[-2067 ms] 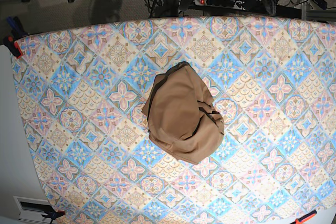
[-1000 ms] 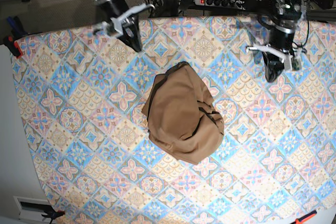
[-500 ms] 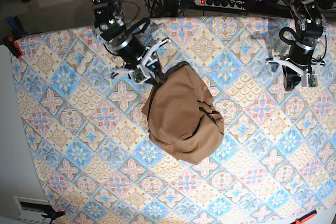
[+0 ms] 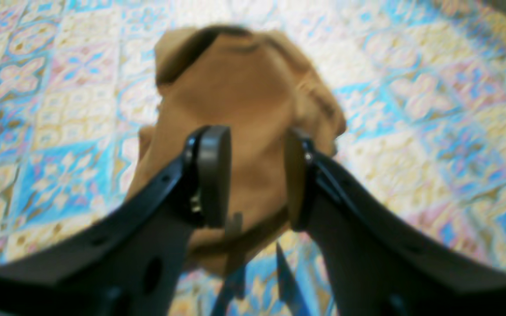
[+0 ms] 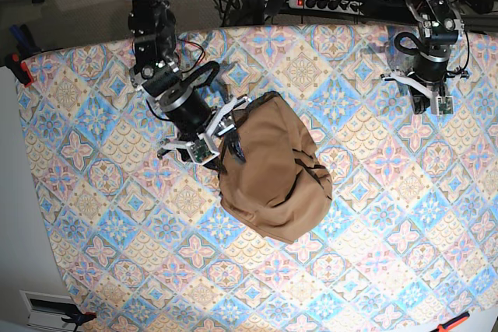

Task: Layout the t-shirt on the table in an organized manner, then fold the t-shirt properly
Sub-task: 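Move the right gripper to the brown t-shirt and grasp its edge, then drag the grasped shirt edge outward with the right gripper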

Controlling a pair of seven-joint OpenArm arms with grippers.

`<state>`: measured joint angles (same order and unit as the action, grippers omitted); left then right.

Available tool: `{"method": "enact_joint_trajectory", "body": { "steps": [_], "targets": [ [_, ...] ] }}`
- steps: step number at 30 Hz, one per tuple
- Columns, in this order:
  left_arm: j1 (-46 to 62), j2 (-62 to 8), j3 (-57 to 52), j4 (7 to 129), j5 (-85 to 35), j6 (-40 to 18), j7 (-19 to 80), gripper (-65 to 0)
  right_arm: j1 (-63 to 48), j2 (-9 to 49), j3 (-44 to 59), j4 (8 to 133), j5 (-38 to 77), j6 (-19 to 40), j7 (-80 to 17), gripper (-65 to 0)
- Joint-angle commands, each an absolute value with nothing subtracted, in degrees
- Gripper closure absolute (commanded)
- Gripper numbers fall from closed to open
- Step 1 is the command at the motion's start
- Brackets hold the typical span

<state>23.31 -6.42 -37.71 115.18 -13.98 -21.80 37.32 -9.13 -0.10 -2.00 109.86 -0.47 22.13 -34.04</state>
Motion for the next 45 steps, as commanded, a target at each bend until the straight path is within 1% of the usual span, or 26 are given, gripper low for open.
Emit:
{"method": "enact_joint_trajectory", "body": {
  "steps": [1,4,9,12,18,21,23,26,33,45],
  "targets": [
    [23.16,-6.99,-37.93,116.18,-14.29,-21.76,36.00,0.0,-7.78,-0.31,-2.24,110.73,0.31,22.37,-32.31,-24.1],
    [23.16,-7.16,-37.93,116.18,-14.29,-21.76,36.00,0.0,-6.90,-0.48,-1.89,109.58,0.40,22.37,-32.40,-27.0],
    [23.16,-7.16,-37.85,116.18,-14.11,-21.76,36.00,0.0,-6.81,-0.57,-1.71,105.98,1.71,22.37,-32.48,-27.5],
    [23.08,-7.25,-37.76,116.18,-14.11,-21.76,36.00,0.0,-6.81,-0.31,-1.19,102.02,8.57,22.37,-32.48,-27.6],
    [22.11,-7.25,-37.67,116.18,-14.02,-21.76,36.00,0.0,-6.81,-0.31,5.23,96.40,23.96,22.37,-32.13,-27.6],
    [21.67,-7.34,-37.67,116.18,-13.93,-21.76,36.00,0.0,-6.99,-0.13,7.25,95.69,28.79,22.37,-32.48,-27.6],
    [21.58,-7.34,-37.67,116.18,-13.93,-21.76,36.00,0.0,-6.90,1.10,7.69,94.73,30.90,22.37,-32.48,-27.5],
    [21.58,-7.34,-37.58,116.18,-13.93,-21.76,36.00,0.0,-6.90,2.42,6.46,91.65,33.63,22.37,-32.13,-27.3],
    [21.49,-7.34,-37.58,116.18,-13.93,-21.76,36.00,0.0,-6.81,2.51,4.44,85.67,37.14,22.64,-31.96,-27.1],
    [21.49,-7.34,-37.58,116.18,-13.93,-21.76,36.00,0.0,-6.81,2.51,-4.00,85.14,38.20,22.73,-31.96,-27.1]
  ]
}}
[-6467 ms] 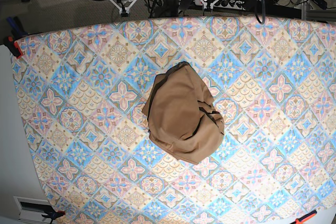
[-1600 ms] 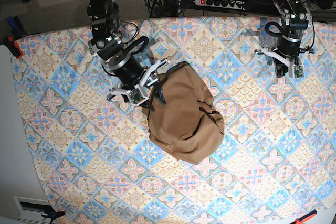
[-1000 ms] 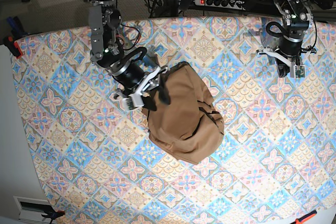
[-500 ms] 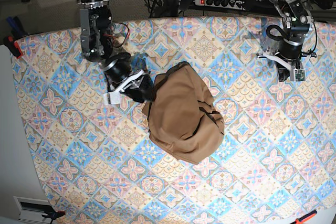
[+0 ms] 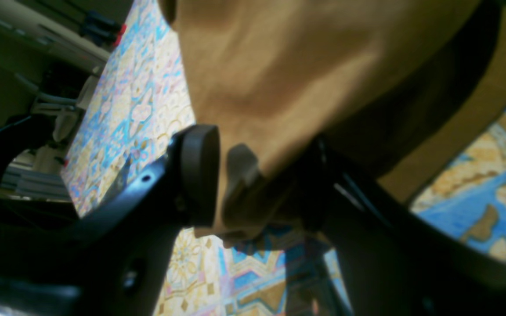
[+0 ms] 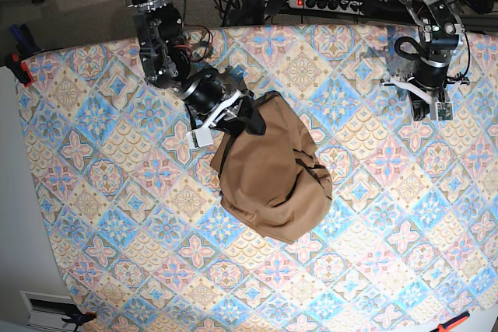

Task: Layout the t-shirt on the table in an organized manner, then fold the t-shirt properly
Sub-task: 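Drag the grasped shirt edge outward with the right gripper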

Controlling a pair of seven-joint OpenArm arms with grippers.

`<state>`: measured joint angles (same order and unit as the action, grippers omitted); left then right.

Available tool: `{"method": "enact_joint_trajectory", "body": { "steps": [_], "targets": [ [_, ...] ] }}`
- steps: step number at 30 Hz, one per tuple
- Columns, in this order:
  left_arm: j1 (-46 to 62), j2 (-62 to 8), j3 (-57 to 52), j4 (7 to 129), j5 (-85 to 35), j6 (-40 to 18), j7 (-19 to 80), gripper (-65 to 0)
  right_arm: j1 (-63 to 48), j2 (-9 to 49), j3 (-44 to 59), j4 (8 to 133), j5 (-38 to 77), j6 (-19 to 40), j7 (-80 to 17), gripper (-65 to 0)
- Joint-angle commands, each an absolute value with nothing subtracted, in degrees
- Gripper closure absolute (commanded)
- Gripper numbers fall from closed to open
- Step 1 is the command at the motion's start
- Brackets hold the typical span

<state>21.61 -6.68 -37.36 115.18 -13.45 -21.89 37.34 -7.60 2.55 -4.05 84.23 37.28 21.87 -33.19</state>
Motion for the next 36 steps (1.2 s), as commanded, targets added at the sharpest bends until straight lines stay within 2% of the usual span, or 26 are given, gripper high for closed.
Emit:
{"method": "enact_joint_trajectory", "body": {
  "steps": [1,2,4,8,9,14,22,29,33,36],
  "targets": [
    [21.49,-7.34,-37.58,116.18,-13.93,-21.76,36.00,0.0,-6.81,2.51,-4.00,85.14,38.20,22.73,-31.96,-27.0],
    [21.49,-7.34,-37.58,116.18,-13.93,-21.76,36.00,0.0,-6.81,2.51,-4.00,85.14,38.20,22.73,-31.96,-26.6],
    [21.49,-7.34,-37.58,116.09,-13.93,-21.76,36.00,0.0,-6.81,2.51,-4.00,85.32,38.20,22.73,-32.48,-21.7],
    [21.49,-7.34,-37.58,116.09,-13.85,-21.76,36.00,0.0,-7.08,2.51,-3.47,86.37,38.55,22.64,-32.66,-2.2],
    [21.49,-7.34,-37.58,116.09,-13.85,-21.76,36.00,0.0,-6.81,2.59,-3.21,86.99,38.55,22.46,-33.27,0.0],
    [21.49,-7.34,-37.58,116.00,-13.85,-21.76,36.00,0.0,-4.26,3.74,6.20,89.98,38.20,22.37,-40.13,0.0],
    [21.49,-7.25,-37.41,116.00,-13.85,-21.76,36.35,0.0,8.84,3.74,23.87,90.95,38.11,22.37,-49.98,0.0],
    [21.76,-7.25,-34.68,116.00,-13.76,-21.76,36.44,0.0,15.52,4.18,36.26,90.95,31.43,22.29,-50.86,0.0],
    [21.67,-7.25,-31.69,116.00,-9.71,-21.76,36.26,0.0,15.87,4.18,39.25,91.12,25.10,22.29,-50.86,0.0],
    [21.49,-7.25,-27.03,116.00,-5.67,-21.76,36.09,0.0,15.52,4.18,38.90,91.38,24.75,22.29,-50.86,0.0]
  ]
}}
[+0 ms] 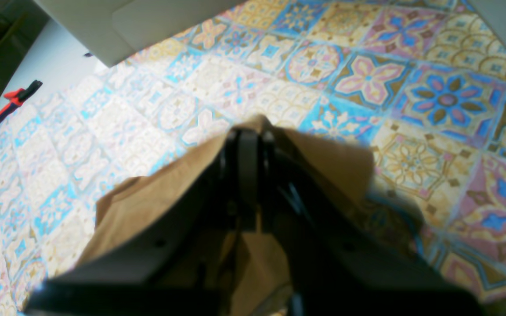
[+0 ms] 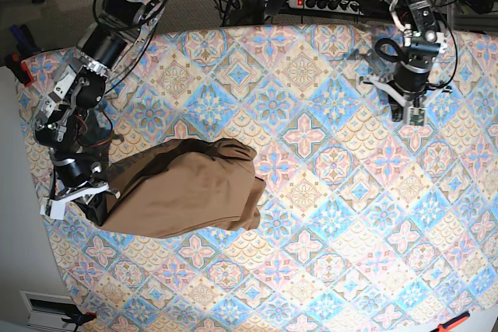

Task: Layout the t-shirt on the table in an organized manner, then fold the t-shirt properly
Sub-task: 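Drag the grasped shirt edge outward with the right gripper, then reach the left gripper to the shirt bundle and grasp a fold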

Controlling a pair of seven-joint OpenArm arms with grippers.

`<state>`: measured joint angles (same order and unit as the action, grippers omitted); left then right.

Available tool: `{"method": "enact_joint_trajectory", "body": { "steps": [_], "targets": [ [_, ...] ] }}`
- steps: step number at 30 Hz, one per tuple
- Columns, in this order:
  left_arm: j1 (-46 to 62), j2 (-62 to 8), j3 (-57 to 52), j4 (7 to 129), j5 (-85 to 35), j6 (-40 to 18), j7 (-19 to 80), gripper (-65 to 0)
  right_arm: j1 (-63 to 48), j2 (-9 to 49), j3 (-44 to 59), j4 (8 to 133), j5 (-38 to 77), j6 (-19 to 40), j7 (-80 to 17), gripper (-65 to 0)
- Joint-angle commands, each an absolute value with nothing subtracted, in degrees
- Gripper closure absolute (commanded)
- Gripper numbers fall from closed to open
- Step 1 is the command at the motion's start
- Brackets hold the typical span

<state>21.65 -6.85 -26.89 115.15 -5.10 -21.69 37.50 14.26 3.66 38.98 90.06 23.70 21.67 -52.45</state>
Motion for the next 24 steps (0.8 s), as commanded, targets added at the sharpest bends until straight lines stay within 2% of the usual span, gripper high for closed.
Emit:
{"method": "enact_joint_trajectory", "body": {
  "steps": [1,9,10,13,16,24],
  "targets": [
    [21.14,-7.25,-25.19,116.09,-4.35,-21.76,36.09,-0.1,15.52,4.18,38.90,91.38,24.75,22.29,-50.86,0.0],
    [7.08,-6.90,-9.63,115.65,7.16,-21.76,36.53,-1.3,15.52,4.18,36.62,91.38,24.75,22.29,-50.86,0.0],
    [5.32,-6.81,-7.87,115.03,7.69,-21.76,36.53,-2.9,15.52,4.18,36.09,91.38,24.75,22.29,-50.86,0.0],
    [-0.48,-6.73,-1.54,110.55,8.13,-21.41,36.53,-14.8,15.43,4.18,34.77,91.38,24.75,22.29,-50.86,0.0],
    [-4.09,-4.62,2.33,105.27,8.13,-21.23,36.53,-23.4,14.81,4.18,33.89,91.38,24.66,22.29,-50.86,0.0],
    [-14.73,3.47,3.12,86.55,7.60,-21.76,36.26,-24.6,12.26,4.09,33.80,91.38,24.66,22.29,-50.86,0.0]
  ]
}}
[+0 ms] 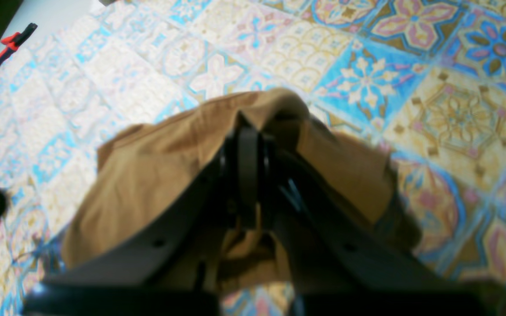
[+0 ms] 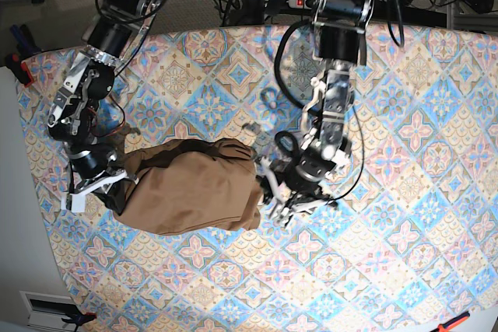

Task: Layout the t-shirt on the table in an organized manner, then fold the t-shirt properly
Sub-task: 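Reach the left gripper to the shirt bundle and grasp a fold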

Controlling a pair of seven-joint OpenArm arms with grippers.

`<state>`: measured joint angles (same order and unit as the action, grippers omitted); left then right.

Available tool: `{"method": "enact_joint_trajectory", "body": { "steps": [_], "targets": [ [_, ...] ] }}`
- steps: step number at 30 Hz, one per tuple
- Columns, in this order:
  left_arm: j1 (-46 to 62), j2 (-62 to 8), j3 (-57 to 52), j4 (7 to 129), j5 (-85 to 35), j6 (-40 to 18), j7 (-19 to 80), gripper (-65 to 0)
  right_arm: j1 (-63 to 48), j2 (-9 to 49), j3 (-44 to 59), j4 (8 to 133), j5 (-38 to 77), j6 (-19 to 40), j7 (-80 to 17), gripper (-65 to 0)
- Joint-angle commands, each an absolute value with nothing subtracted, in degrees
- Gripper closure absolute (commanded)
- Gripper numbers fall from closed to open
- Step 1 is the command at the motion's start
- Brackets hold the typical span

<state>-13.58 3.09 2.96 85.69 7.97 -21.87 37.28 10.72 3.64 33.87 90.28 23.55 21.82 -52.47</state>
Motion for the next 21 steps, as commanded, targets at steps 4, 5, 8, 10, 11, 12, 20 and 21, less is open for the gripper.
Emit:
{"method": "enact_joint_trajectory", "body": {
  "steps": [4,5,8,10,11,12,20,21],
  "targets": [
    [-21.14,4.88,3.12,73.54,2.59,-21.76,36.09,-24.6,11.21,4.18,33.80,91.38,24.57,22.29,-50.86,0.0],
    [-22.73,4.88,3.21,70.46,0.75,-21.76,36.09,-24.6,10.42,4.18,33.80,91.38,24.57,22.29,-50.86,0.0],
    [-27.03,4.79,3.21,61.05,-3.47,-21.85,35.91,-24.6,8.84,4.09,33.80,91.38,24.57,22.29,-50.86,0.0],
    [-29.05,4.79,3.21,55.60,-4.62,-23.43,34.42,-24.3,8.48,4.09,33.80,91.38,24.57,22.29,-50.86,0.0],
    [-29.93,4.88,3.30,53.23,-4.53,-24.75,33.45,-24.1,8.48,4.09,33.80,91.38,24.57,22.29,-50.86,0.0],
    [-30.73,4.97,3.30,50.77,-4.26,-26.15,32.75,-24.0,8.48,4.09,33.80,91.38,24.57,22.29,-50.86,0.0],
    [-33.19,6.55,3.21,42.68,-4.79,-30.46,28.18,0.0,8.48,4.18,33.80,91.38,24.57,22.29,-50.77,0.0],
    [-33.19,6.64,3.21,42.68,-4.79,-30.46,28.26,0.0,8.48,4.18,33.80,91.38,24.57,22.29,-50.86,0.0]
  ]
}}
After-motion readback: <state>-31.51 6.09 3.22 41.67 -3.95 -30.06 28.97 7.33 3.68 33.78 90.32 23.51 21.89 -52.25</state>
